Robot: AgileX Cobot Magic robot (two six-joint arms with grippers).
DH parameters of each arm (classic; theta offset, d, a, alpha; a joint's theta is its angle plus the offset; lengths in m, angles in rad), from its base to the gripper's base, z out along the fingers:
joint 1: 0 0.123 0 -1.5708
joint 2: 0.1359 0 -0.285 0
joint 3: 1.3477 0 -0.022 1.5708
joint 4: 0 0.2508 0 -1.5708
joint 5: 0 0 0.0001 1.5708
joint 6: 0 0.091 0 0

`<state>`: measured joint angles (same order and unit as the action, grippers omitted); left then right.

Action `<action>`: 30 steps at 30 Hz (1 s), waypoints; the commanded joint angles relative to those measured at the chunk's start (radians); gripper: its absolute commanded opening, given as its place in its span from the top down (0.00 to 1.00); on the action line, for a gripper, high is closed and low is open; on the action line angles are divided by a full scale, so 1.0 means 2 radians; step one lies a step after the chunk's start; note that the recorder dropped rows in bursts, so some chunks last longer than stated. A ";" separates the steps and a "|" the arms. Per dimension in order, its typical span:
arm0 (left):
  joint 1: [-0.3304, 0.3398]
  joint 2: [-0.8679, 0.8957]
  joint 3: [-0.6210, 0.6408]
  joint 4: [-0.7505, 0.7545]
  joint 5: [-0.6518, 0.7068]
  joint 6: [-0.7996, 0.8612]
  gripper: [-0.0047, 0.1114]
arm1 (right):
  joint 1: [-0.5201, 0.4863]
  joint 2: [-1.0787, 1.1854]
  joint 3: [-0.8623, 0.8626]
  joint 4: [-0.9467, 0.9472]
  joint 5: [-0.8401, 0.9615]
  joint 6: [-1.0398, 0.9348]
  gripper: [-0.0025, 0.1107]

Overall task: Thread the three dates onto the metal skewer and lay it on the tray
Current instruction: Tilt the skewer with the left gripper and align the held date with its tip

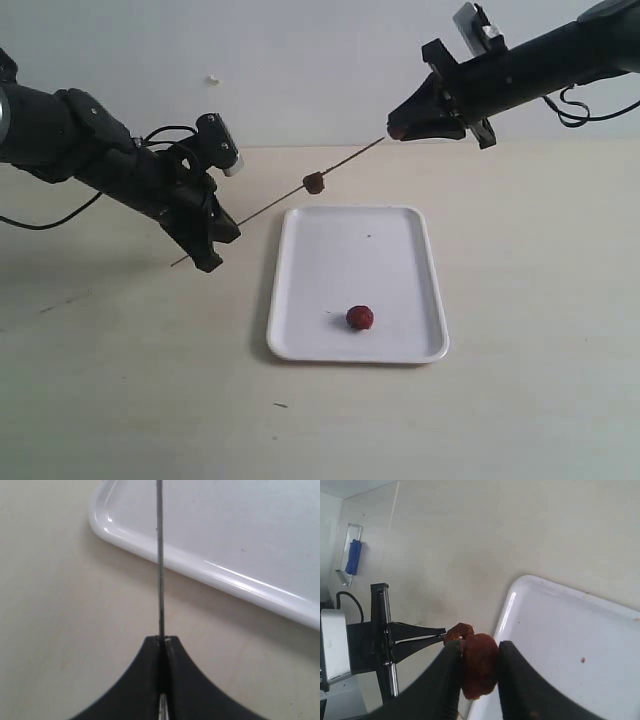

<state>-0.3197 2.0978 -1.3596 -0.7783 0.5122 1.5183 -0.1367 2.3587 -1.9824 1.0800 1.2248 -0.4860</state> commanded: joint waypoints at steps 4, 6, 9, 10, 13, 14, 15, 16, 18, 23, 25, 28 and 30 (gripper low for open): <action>-0.003 -0.005 -0.003 -0.003 -0.004 0.001 0.96 | -0.005 -0.003 0.000 0.009 -0.002 -0.005 0.75; -0.003 -0.005 -0.003 -0.010 -0.004 0.008 0.96 | -0.005 -0.003 0.000 0.009 -0.002 -0.005 0.75; -0.003 -0.005 -0.003 -0.018 -0.004 0.011 0.96 | -0.004 -0.003 0.000 0.009 -0.002 -0.005 0.75; -0.003 -0.005 -0.003 -0.022 -0.004 0.014 0.96 | -0.003 -0.003 0.000 0.009 -0.002 -0.005 0.75; -0.003 -0.005 -0.003 -0.027 -0.001 0.022 0.96 | -0.003 -0.003 0.000 0.009 -0.002 -0.005 0.75; -0.005 -0.005 -0.003 -0.028 0.002 0.026 0.96 | -0.003 -0.003 0.000 0.009 -0.002 -0.005 0.75; -0.005 -0.005 -0.003 -0.028 0.002 0.026 0.96 | -0.003 -0.003 0.000 0.009 -0.002 -0.005 0.75; -0.006 -0.005 -0.003 -0.028 0.002 0.026 0.96 | -0.003 -0.003 0.000 0.009 -0.002 -0.005 0.75; -0.006 -0.005 -0.003 -0.028 0.002 0.026 0.96 | -0.003 -0.003 0.000 0.009 -0.002 -0.005 0.75; -0.006 -0.005 -0.003 -0.035 0.002 0.032 0.96 | -0.002 -0.003 0.000 0.009 -0.002 -0.005 0.75; -0.006 -0.005 -0.003 -0.049 0.002 0.042 0.96 | -0.002 -0.003 0.000 0.009 -0.002 -0.005 0.75; -0.006 -0.005 -0.003 -0.061 0.002 0.052 0.96 | -0.002 -0.003 0.000 0.009 -0.002 -0.005 0.75; -0.006 -0.005 -0.003 -0.062 0.002 0.052 0.96 | -0.002 -0.003 0.000 0.009 -0.002 -0.005 0.75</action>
<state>-0.3258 2.0978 -1.3596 -0.8694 0.5140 1.6125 -0.1390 2.3587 -1.9824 1.0815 1.2248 -0.4860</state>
